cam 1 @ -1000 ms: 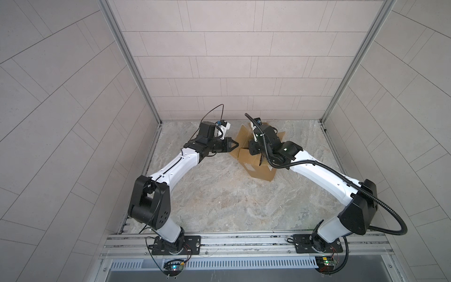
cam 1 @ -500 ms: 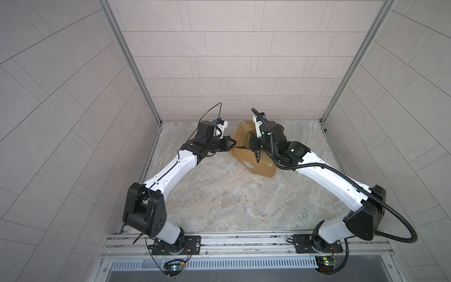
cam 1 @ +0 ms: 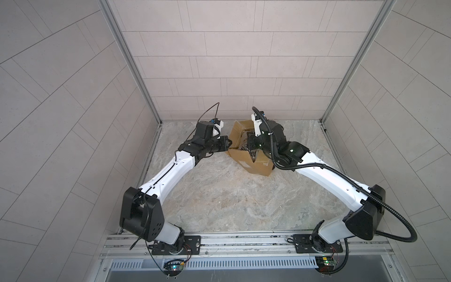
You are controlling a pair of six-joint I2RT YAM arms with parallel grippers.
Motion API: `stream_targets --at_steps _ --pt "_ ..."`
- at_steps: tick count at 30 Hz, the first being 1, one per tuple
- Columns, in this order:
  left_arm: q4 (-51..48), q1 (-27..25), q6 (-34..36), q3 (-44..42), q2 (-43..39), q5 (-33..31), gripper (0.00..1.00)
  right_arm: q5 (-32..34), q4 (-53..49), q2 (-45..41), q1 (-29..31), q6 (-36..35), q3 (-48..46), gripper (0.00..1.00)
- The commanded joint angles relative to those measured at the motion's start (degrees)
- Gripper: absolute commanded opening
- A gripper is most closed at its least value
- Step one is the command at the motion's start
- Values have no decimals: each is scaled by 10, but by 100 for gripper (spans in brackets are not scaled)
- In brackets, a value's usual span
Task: Unpack the express box
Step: 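Close the right gripper on the printed plastic bag inside the box, then lift the bag up out of the box with the right gripper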
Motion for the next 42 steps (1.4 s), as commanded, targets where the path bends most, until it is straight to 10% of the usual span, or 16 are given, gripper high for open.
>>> stream_targets --at_steps 1,42 --pt "-58 3 1 9 2 -77 0 -10 91 -44 11 12 24 0" --pt "-105 -24 29 16 -12 -185 0 -35 180 -76 14 62 28 0"
